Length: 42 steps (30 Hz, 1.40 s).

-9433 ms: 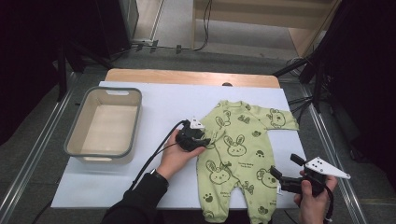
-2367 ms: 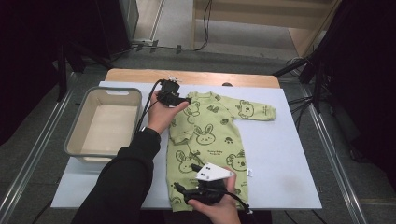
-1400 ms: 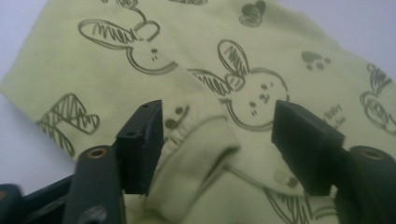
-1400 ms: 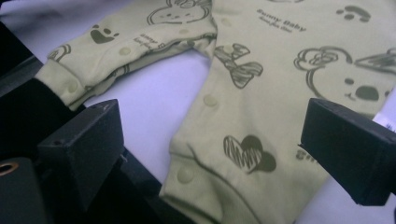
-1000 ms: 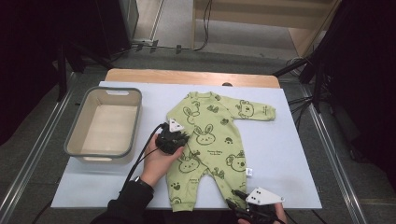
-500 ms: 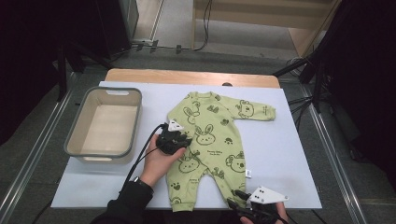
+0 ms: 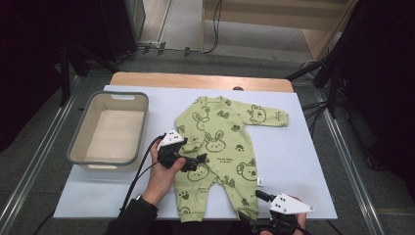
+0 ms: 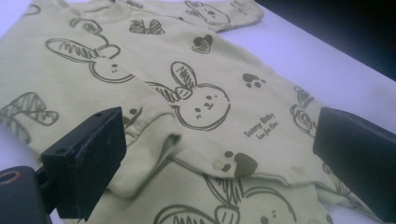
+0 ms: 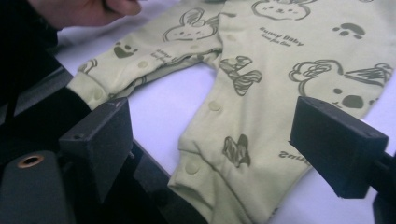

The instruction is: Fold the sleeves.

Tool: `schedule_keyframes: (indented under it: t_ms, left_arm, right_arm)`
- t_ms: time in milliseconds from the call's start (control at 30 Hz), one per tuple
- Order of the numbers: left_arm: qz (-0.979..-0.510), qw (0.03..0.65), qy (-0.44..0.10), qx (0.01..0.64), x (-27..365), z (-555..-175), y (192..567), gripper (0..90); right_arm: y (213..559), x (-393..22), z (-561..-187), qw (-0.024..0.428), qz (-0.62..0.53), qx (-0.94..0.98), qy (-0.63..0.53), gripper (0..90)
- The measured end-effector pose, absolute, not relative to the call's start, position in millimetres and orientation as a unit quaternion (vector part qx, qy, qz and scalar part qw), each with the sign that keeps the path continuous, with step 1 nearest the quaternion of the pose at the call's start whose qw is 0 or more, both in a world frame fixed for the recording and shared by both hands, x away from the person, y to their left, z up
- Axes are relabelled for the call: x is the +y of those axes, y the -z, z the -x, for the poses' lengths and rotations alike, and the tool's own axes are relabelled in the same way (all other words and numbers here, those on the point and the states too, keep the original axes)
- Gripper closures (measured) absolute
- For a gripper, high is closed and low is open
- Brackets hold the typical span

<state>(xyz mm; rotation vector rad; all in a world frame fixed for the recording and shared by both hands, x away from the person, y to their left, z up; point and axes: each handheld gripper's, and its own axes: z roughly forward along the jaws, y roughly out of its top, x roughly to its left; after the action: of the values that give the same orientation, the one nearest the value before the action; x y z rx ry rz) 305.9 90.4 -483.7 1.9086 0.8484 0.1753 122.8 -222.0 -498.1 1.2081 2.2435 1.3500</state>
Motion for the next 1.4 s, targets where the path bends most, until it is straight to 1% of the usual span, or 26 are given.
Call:
schedule_keyframes:
  t_ms: [33, 67, 300, 433, 633, 800, 1067, 1400]
  left_arm:
    - [-0.789, 0.502, -0.07, 0.347, 94.0, -302.8, 482.7, 0.8]
    - [-0.786, 0.506, -0.07, 0.348, 96.1, -300.7, 481.9, 0.0]
    - [-0.787, 0.506, -0.084, 0.343, 116.9, -279.8, 475.3, 0.0]
    - [-0.783, 0.508, -0.086, 0.348, 127.9, -267.5, 477.3, 0.0]
    - [-0.782, 0.511, -0.094, 0.345, 141.8, -250.4, 480.8, 0.0]
    - [-0.775, 0.52, -0.097, 0.345, 149.1, -241.3, 479.1, 0.0]
    - [-0.776, 0.522, -0.107, 0.337, 152.8, -228.7, 476.3, 0.0]
    - [-0.773, 0.525, -0.11, 0.338, 163.7, -224.0, 476.7, 0.0]
  right_arm:
    - [497.5, -223.7, -123.6, 0.129, -0.415, 0.77, -0.467, 5.9]
    - [496.4, -225.7, -123.9, 0.131, -0.417, 0.769, -0.467, 0.0]
    - [493.4, -235.6, -127.2, 0.137, -0.426, 0.759, -0.473, 0.0]
    - [492.6, -241.6, -131.2, 0.138, -0.435, 0.75, -0.479, 0.0]
    - [488.2, -252.7, -136.9, 0.151, -0.447, 0.739, -0.481, 0.0]
    - [487.8, -264.2, -144.0, 0.153, -0.464, 0.727, -0.483, 0.0]
    - [485.8, -276.2, -155.0, 0.168, -0.478, 0.719, -0.475, 0.0]
    - [469.9, -283.5, -173.0, 0.186, -0.486, 0.708, -0.478, 0.0]
